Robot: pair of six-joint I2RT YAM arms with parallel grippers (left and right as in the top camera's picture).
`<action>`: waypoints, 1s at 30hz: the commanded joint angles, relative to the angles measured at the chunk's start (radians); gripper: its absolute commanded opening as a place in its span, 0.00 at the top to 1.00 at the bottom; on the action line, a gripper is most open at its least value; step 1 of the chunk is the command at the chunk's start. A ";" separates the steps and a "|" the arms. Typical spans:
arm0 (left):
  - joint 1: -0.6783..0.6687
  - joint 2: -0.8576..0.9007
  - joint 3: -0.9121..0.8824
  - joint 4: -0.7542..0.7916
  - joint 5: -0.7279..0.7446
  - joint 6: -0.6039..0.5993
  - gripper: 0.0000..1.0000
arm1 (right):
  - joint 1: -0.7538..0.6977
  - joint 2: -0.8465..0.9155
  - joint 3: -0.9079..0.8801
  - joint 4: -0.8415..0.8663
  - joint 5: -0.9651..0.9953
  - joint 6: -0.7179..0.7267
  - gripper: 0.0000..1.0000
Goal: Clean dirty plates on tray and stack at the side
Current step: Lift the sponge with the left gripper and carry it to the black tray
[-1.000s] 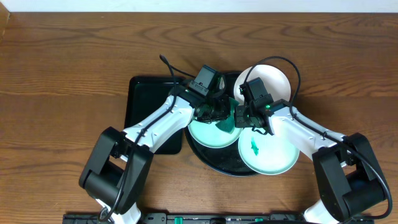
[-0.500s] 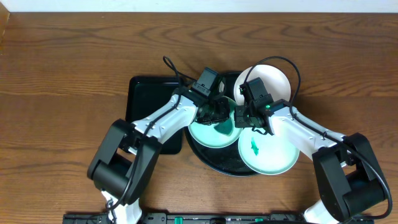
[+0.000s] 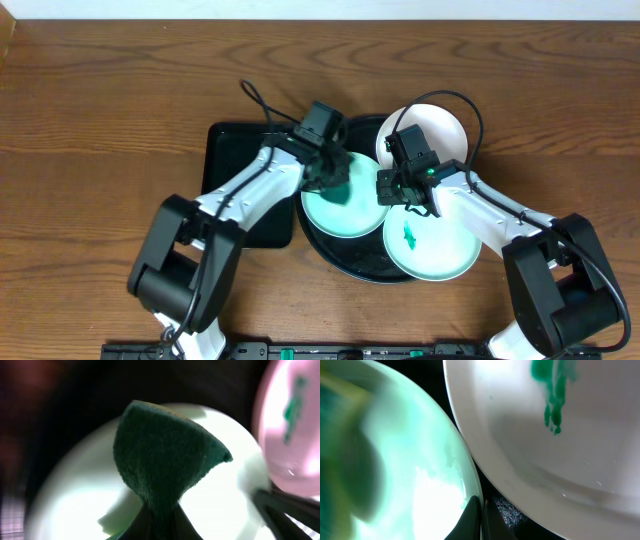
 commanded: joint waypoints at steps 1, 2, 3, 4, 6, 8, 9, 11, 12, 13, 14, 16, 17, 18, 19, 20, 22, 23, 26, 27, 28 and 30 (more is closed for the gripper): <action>0.023 -0.031 -0.002 -0.026 -0.127 0.069 0.93 | 0.010 -0.020 0.005 0.005 -0.010 -0.006 0.99; 0.028 -0.031 -0.002 -0.035 -0.124 0.068 0.92 | 0.010 -0.020 0.005 0.005 -0.009 -0.006 0.99; 0.031 -0.035 -0.002 -0.042 -0.118 0.068 0.93 | 0.010 -0.020 0.005 0.005 -0.009 -0.006 0.99; 0.032 -0.039 -0.002 -0.046 -0.107 0.068 0.93 | 0.010 -0.020 0.005 0.005 -0.009 -0.006 0.99; 0.032 -0.053 0.000 -0.049 -0.077 0.068 0.93 | 0.010 -0.020 0.005 0.005 -0.009 -0.006 0.99; 0.028 -0.068 0.000 -0.048 -0.054 0.066 0.93 | 0.010 -0.020 0.005 0.005 -0.009 -0.006 0.99; 0.024 -0.074 0.000 -0.050 -0.054 0.065 0.92 | 0.010 -0.020 0.005 0.005 -0.009 -0.006 0.99; 0.016 -0.075 0.000 -0.058 -0.055 0.068 0.93 | 0.010 -0.020 0.005 0.005 -0.009 -0.006 0.99; 0.013 -0.071 0.000 -0.064 -0.058 0.068 0.93 | 0.010 -0.020 0.005 0.005 -0.009 -0.006 0.99; 0.010 -0.069 0.000 -0.069 -0.058 0.068 0.92 | 0.010 -0.020 0.005 0.005 -0.009 -0.006 0.99; 0.006 -0.066 0.000 -0.074 -0.061 0.068 0.92 | 0.010 -0.020 0.005 0.005 -0.009 -0.006 0.99; -0.003 -0.062 0.000 -0.084 -0.066 0.068 0.93 | 0.010 -0.020 0.005 0.005 -0.009 -0.006 0.99; -0.008 -0.061 0.000 -0.088 -0.075 0.068 0.92 | 0.010 -0.020 0.005 0.005 -0.009 -0.006 0.99; -0.015 -0.058 -0.001 -0.094 -0.092 0.069 0.92 | 0.010 -0.020 0.005 0.005 -0.009 -0.006 0.99; -0.023 -0.056 -0.001 -0.100 -0.114 0.068 0.93 | 0.010 -0.020 0.005 0.005 -0.010 -0.006 0.99; -0.031 -0.053 -0.001 -0.103 -0.132 0.068 0.93 | 0.010 -0.020 0.005 0.005 -0.009 -0.006 0.99; -0.048 -0.047 -0.001 -0.114 -0.165 0.068 0.92 | 0.010 -0.020 0.005 0.005 -0.009 -0.006 0.99; -0.059 -0.045 -0.002 -0.116 -0.183 0.068 0.93 | 0.010 -0.020 0.005 0.005 -0.010 -0.006 0.99; -0.086 -0.032 -0.003 -0.121 -0.243 0.068 0.93 | 0.010 -0.020 0.005 0.005 -0.009 -0.006 0.99; -0.097 -0.026 -0.003 -0.120 -0.263 0.068 0.93 | 0.010 -0.020 0.005 0.005 -0.009 -0.006 0.99; -0.105 -0.020 -0.003 -0.120 -0.268 0.068 0.92 | 0.010 -0.020 0.005 0.005 -0.009 -0.006 0.99; -0.125 -0.002 -0.003 -0.119 -0.266 0.060 0.93 | 0.010 -0.020 0.005 0.005 -0.009 -0.006 0.99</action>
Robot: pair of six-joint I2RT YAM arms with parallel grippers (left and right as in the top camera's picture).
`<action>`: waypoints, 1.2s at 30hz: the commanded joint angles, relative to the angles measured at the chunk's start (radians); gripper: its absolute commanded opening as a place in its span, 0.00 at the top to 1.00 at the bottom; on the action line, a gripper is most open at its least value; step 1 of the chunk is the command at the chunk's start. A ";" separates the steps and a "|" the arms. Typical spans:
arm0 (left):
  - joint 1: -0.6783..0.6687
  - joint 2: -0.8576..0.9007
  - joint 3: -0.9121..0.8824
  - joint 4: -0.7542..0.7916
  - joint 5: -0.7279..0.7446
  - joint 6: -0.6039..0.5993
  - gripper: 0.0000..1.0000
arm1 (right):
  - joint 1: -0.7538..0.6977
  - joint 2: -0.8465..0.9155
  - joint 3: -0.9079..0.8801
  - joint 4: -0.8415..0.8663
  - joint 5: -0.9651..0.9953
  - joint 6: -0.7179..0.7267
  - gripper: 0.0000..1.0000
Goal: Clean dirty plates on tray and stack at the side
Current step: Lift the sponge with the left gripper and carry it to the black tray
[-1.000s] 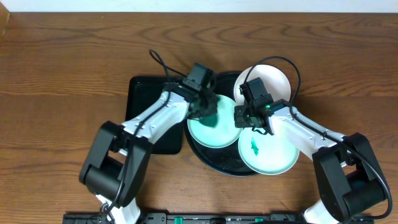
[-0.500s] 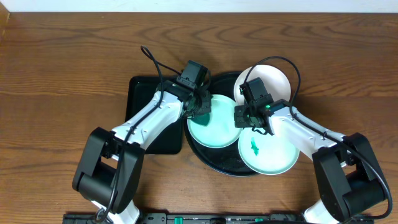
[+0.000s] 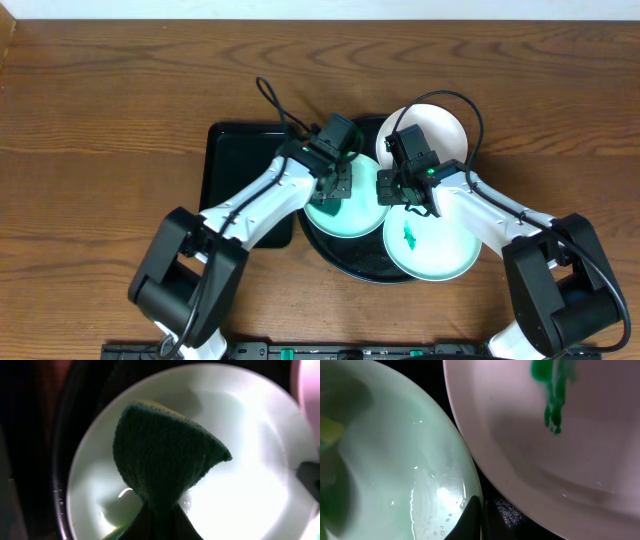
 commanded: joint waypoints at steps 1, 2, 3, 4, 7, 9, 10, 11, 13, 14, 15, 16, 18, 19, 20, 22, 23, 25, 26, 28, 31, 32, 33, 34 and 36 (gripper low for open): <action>-0.032 0.043 -0.003 -0.003 -0.057 -0.003 0.93 | 0.010 -0.020 0.005 0.005 -0.009 -0.006 0.99; -0.040 0.048 -0.003 -0.003 -0.053 -0.008 0.92 | 0.010 -0.020 0.005 0.004 -0.010 -0.006 0.99; -0.045 0.051 -0.003 -0.004 -0.053 -0.014 0.92 | 0.010 -0.020 0.005 0.005 -0.009 -0.006 0.99; -0.052 0.051 -0.003 -0.005 -0.051 -0.019 0.93 | 0.010 -0.020 0.005 0.005 -0.009 -0.006 0.99; -0.065 0.045 -0.001 0.000 0.032 -0.018 0.92 | 0.010 -0.020 0.005 0.005 -0.010 -0.006 0.99; -0.065 0.035 0.006 0.006 0.110 -0.018 0.93 | 0.010 -0.020 0.005 0.005 -0.009 -0.006 0.99; -0.064 0.030 0.012 0.007 0.135 -0.018 0.93 | 0.010 -0.020 0.005 0.005 -0.010 -0.006 0.99; -0.061 0.019 0.019 0.007 0.156 -0.018 0.93 | 0.010 -0.020 0.005 0.005 -0.009 -0.006 0.99; -0.057 -0.006 0.034 0.007 0.165 -0.018 0.93 | 0.010 -0.020 0.005 0.005 -0.010 -0.006 0.99; -0.054 -0.024 0.040 0.007 0.164 -0.018 0.93 | 0.010 -0.020 0.005 0.005 -0.010 -0.006 0.99; -0.051 -0.042 0.045 0.007 0.164 -0.018 0.93 | 0.010 -0.020 0.005 0.005 -0.009 -0.006 0.99; -0.046 -0.064 0.049 0.008 0.163 -0.017 0.93 | 0.010 -0.020 0.005 0.005 -0.010 -0.006 0.99; -0.028 -0.109 0.051 0.008 0.140 -0.017 0.93 | 0.010 -0.020 0.005 0.005 -0.009 -0.006 0.99; -0.017 -0.131 0.051 0.004 0.119 -0.017 0.93 | 0.010 -0.020 0.005 0.005 -0.009 -0.006 0.99; -0.003 -0.155 0.051 -0.002 0.093 -0.016 0.93 | 0.010 -0.020 0.005 0.005 -0.009 -0.006 0.99; 0.029 -0.198 0.051 -0.020 0.046 -0.004 0.93 | 0.010 -0.020 0.005 0.005 -0.009 -0.006 0.99; 0.047 -0.218 0.051 -0.029 0.024 0.012 0.93 | 0.010 -0.020 0.005 0.004 -0.009 -0.006 0.99; 0.086 -0.248 0.051 -0.050 -0.014 0.045 0.92 | 0.010 -0.020 0.005 0.004 -0.010 -0.006 0.99; 0.106 -0.258 0.051 -0.061 -0.031 0.063 0.93 | 0.010 -0.020 0.005 0.005 -0.010 -0.006 0.99; 0.154 -0.270 0.051 -0.094 -0.081 0.093 0.93 | 0.010 -0.020 0.005 0.005 -0.010 -0.006 0.99; 0.221 -0.266 0.050 -0.148 -0.150 0.116 0.92 | 0.010 -0.020 0.005 0.004 -0.010 -0.006 0.99; 0.249 -0.263 0.050 -0.171 -0.179 0.126 0.92 | 0.010 -0.020 0.005 0.005 -0.010 -0.006 0.99; 0.267 -0.261 0.050 -0.186 -0.198 0.126 0.92 | 0.010 -0.020 0.005 0.005 -0.010 -0.006 0.99; 0.294 -0.256 0.050 -0.205 -0.218 0.126 0.92 | 0.010 -0.020 0.005 0.004 -0.010 -0.006 0.99; 0.341 -0.248 0.043 -0.222 -0.222 0.125 0.92 | 0.010 -0.020 0.005 0.005 -0.010 -0.006 0.99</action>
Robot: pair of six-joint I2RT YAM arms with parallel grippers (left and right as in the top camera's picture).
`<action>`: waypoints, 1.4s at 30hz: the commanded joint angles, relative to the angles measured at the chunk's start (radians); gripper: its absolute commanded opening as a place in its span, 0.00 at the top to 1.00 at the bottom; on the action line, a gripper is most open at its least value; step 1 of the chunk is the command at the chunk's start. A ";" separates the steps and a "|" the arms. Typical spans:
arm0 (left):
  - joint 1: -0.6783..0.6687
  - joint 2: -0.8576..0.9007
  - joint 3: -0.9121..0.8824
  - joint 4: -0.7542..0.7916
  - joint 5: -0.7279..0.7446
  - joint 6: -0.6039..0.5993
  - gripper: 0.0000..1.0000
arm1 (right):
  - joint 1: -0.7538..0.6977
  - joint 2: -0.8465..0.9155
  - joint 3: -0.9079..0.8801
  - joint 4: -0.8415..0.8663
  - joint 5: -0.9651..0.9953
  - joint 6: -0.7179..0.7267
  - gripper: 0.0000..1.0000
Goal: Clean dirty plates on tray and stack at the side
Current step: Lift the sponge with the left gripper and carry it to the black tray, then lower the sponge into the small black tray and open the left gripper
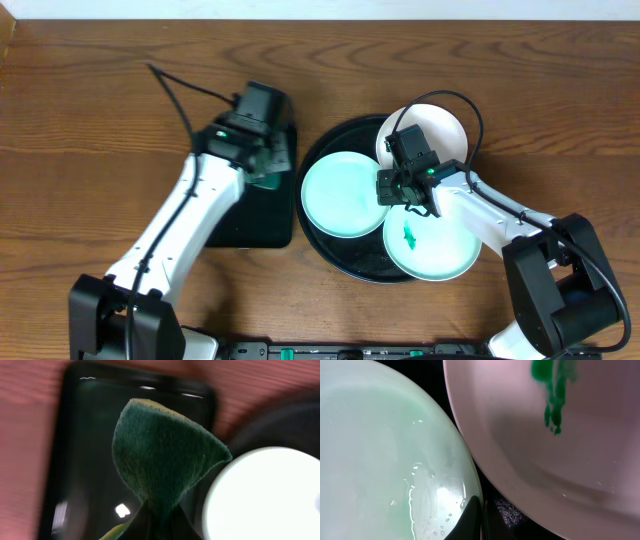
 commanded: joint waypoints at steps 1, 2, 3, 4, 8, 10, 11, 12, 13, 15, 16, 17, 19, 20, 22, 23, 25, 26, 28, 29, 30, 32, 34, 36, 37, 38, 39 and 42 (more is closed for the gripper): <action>0.079 0.015 -0.001 -0.015 -0.082 0.032 0.92 | 0.010 -0.020 0.005 0.005 -0.010 -0.006 0.99; 0.097 0.017 -0.014 -0.015 -0.082 0.031 0.92 | 0.010 -0.020 0.005 0.005 -0.010 -0.006 0.99; 0.112 0.019 -0.030 -0.013 -0.082 0.031 0.92 | 0.010 -0.020 0.005 0.005 -0.010 -0.006 0.99; 0.130 0.025 -0.054 -0.013 -0.077 0.031 0.92 | 0.010 -0.020 0.005 0.005 -0.010 -0.006 0.99; 0.132 0.042 -0.101 0.000 -0.074 0.032 0.92 | 0.010 -0.020 0.005 0.005 -0.010 -0.006 0.99; 0.131 0.046 -0.122 0.011 -0.074 0.032 0.92 | 0.010 -0.020 0.005 0.005 -0.010 -0.006 0.99; 0.131 0.048 -0.133 0.018 -0.074 0.032 0.92 | 0.010 -0.020 0.005 0.005 -0.010 -0.006 0.99; 0.131 0.049 -0.145 0.029 -0.074 0.032 0.92 | 0.010 -0.020 0.005 0.005 -0.010 -0.006 0.99; 0.131 0.049 -0.154 0.037 -0.074 0.032 0.92 | 0.010 -0.020 0.005 0.005 -0.010 -0.006 0.99; 0.131 0.049 -0.172 0.060 -0.074 0.052 0.92 | 0.010 -0.020 0.005 0.005 -0.010 -0.006 0.99; 0.131 0.049 -0.179 0.067 -0.074 0.059 0.92 | 0.010 -0.020 0.005 0.005 -0.010 -0.006 0.99; 0.131 0.049 -0.183 0.070 -0.074 0.063 0.92 | 0.010 -0.020 0.005 0.005 -0.010 -0.006 0.99; 0.131 0.049 -0.185 0.070 -0.074 0.071 0.92 | 0.010 -0.020 0.005 0.005 -0.010 -0.006 0.99; 0.131 0.049 -0.185 0.069 -0.074 0.073 0.92 | 0.010 -0.020 0.005 0.005 -0.010 -0.006 0.99; 0.131 0.049 -0.185 0.070 -0.074 0.073 0.92 | 0.010 -0.020 0.005 0.005 -0.010 -0.006 0.99; 0.131 0.049 -0.185 0.070 -0.074 0.073 0.92 | 0.010 -0.020 0.005 0.005 -0.010 -0.006 0.99; 0.131 0.049 -0.186 0.069 -0.074 0.073 0.92 | 0.010 -0.020 0.005 0.005 -0.010 -0.006 0.99; 0.131 0.049 -0.187 0.069 -0.074 0.073 0.92 | 0.010 -0.020 0.005 0.005 -0.010 -0.006 0.99; 0.131 0.049 -0.189 0.069 -0.074 0.073 0.93 | 0.010 -0.020 0.005 0.004 -0.010 -0.006 0.99; 0.131 0.049 -0.191 0.070 -0.074 0.073 0.93 | 0.010 -0.020 0.005 0.004 -0.010 -0.006 0.99; 0.131 0.049 -0.193 0.069 -0.074 0.072 0.92 | 0.010 -0.020 0.005 0.004 -0.010 -0.006 0.99; 0.131 0.049 -0.197 0.069 -0.068 0.072 0.93 | 0.010 -0.020 0.005 0.004 -0.010 -0.006 0.99; 0.131 0.049 -0.198 0.070 -0.024 0.073 0.92 | 0.010 -0.020 0.005 0.004 -0.009 -0.006 0.99; 0.131 0.049 -0.198 0.074 0.018 0.073 0.93 | 0.010 -0.020 0.005 0.004 -0.009 -0.006 0.99; 0.131 0.049 -0.198 0.078 0.024 0.073 0.93 | 0.010 -0.020 0.005 0.004 -0.009 -0.006 0.99; 0.131 0.049 -0.199 0.082 0.024 0.074 0.93 | 0.010 -0.020 0.005 0.004 -0.009 -0.006 0.99; 0.131 0.049 -0.200 0.089 0.024 0.082 0.92 | 0.010 -0.020 0.005 0.003 -0.009 -0.006 0.99; 0.131 0.049 -0.207 0.110 0.025 0.100 0.93 | 0.010 -0.020 0.005 0.002 -0.009 -0.006 0.99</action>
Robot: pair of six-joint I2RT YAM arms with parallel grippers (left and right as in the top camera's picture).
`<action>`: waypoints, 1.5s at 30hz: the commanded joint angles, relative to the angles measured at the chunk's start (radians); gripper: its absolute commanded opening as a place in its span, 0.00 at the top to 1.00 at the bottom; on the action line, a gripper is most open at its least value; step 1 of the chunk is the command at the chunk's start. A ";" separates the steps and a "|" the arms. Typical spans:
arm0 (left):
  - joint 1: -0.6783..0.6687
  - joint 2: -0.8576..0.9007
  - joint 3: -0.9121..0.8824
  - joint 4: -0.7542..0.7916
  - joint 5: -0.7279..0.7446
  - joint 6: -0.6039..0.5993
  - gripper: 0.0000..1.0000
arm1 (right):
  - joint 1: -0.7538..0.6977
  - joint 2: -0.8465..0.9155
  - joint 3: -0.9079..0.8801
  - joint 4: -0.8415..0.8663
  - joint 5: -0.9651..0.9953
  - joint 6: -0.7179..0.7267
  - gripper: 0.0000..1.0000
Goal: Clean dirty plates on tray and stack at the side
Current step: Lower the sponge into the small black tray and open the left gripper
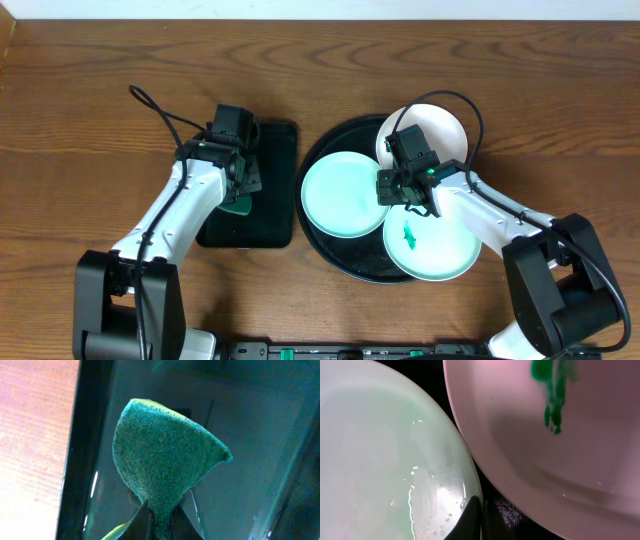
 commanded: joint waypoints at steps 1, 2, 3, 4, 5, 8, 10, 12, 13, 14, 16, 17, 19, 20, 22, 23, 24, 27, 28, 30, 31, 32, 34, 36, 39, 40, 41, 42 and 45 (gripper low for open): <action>-0.001 0.000 -0.019 0.015 0.014 0.028 0.93 | 0.010 -0.020 0.005 0.002 -0.009 -0.006 0.99; -0.001 0.000 -0.022 0.019 0.021 0.028 0.92 | 0.010 -0.020 0.005 0.002 -0.009 -0.006 0.99; -0.002 0.000 -0.027 0.023 0.029 0.028 0.93 | 0.010 -0.020 0.005 0.002 -0.009 -0.006 0.99; -0.006 0.000 -0.036 0.034 0.036 0.028 0.93 | 0.010 -0.020 0.005 0.002 -0.009 -0.006 0.99; -0.010 0.000 -0.045 0.046 0.045 0.027 0.93 | 0.010 -0.020 0.005 0.002 -0.009 -0.006 0.99; -0.033 0.000 -0.082 0.096 0.047 0.027 0.93 | 0.010 -0.020 0.005 0.002 -0.009 -0.006 0.99; -0.054 0.000 -0.104 0.121 0.047 0.027 0.93 | 0.010 -0.020 0.005 0.002 -0.009 -0.006 0.99; -0.078 0.000 -0.116 0.136 0.047 0.027 0.93 | 0.010 -0.020 0.005 0.001 -0.009 -0.006 0.99; -0.087 0.000 -0.117 0.141 0.047 0.027 0.92 | 0.010 -0.020 0.005 0.001 -0.009 -0.006 0.99; -0.098 0.000 -0.118 0.146 0.047 0.027 0.93 | 0.010 -0.020 0.005 0.001 -0.009 -0.006 0.99; -0.114 0.000 -0.118 0.154 0.046 0.027 0.93 | 0.010 -0.020 0.005 0.001 -0.009 -0.006 0.99; -0.121 0.000 -0.118 0.157 0.046 0.026 0.92 | 0.010 -0.020 0.005 0.001 -0.009 -0.006 0.99; -0.132 0.000 -0.118 0.159 0.046 0.019 0.93 | 0.010 -0.020 0.005 0.001 -0.009 -0.006 0.99; -0.137 0.000 -0.118 0.161 0.047 0.016 0.93 | 0.010 -0.020 0.005 0.001 -0.009 -0.006 0.99; -0.145 0.000 -0.118 0.161 0.047 0.010 0.93 | 0.010 -0.020 0.005 0.001 -0.009 -0.006 0.99; -0.148 0.000 -0.118 0.161 0.047 0.005 0.92 | 0.010 -0.020 0.005 0.001 -0.009 -0.006 0.99; -0.152 0.000 -0.118 0.161 0.047 -0.007 0.92 | 0.010 -0.020 0.005 0.001 -0.009 -0.006 0.99; -0.163 0.000 -0.118 0.161 0.047 -0.026 0.93 | 0.010 -0.020 0.005 0.001 -0.009 -0.006 0.99; -0.169 0.000 -0.118 0.161 0.047 -0.026 0.93 | 0.010 -0.020 0.005 0.001 -0.009 -0.006 0.99; -0.193 0.000 -0.118 0.161 0.047 -0.026 0.93 | 0.010 -0.020 0.005 0.001 -0.009 -0.006 0.99; -0.203 0.000 -0.118 0.161 0.047 -0.026 0.92 | 0.010 -0.020 0.005 0.001 -0.009 -0.006 0.99; -0.209 0.000 -0.118 0.161 0.047 -0.026 0.93 | 0.010 -0.020 0.005 0.001 -0.009 -0.006 0.99; -0.221 0.000 -0.118 0.161 0.047 -0.026 0.93 | 0.010 -0.020 0.005 0.001 -0.009 -0.006 0.99; -0.231 0.000 -0.118 0.162 0.047 -0.030 0.93 | 0.010 -0.020 0.005 0.001 -0.009 -0.006 0.99; -0.242 0.000 -0.118 0.164 0.047 -0.053 0.92 | 0.010 -0.020 0.005 0.001 -0.009 -0.006 0.99; -0.246 0.000 -0.118 0.165 0.047 -0.053 0.93 | 0.010 -0.020 0.005 0.001 -0.009 -0.006 0.99; -0.249 0.000 -0.118 0.167 0.047 -0.052 0.93 | 0.010 -0.020 0.005 0.001 -0.009 -0.006 0.99; -0.252 0.000 -0.118 0.168 0.047 -0.053 0.93 | 0.010 -0.020 0.005 0.001 -0.009 -0.006 0.99; -0.258 0.000 -0.117 0.168 0.047 -0.053 0.92 | 0.010 -0.020 0.005 0.001 -0.009 -0.006 0.99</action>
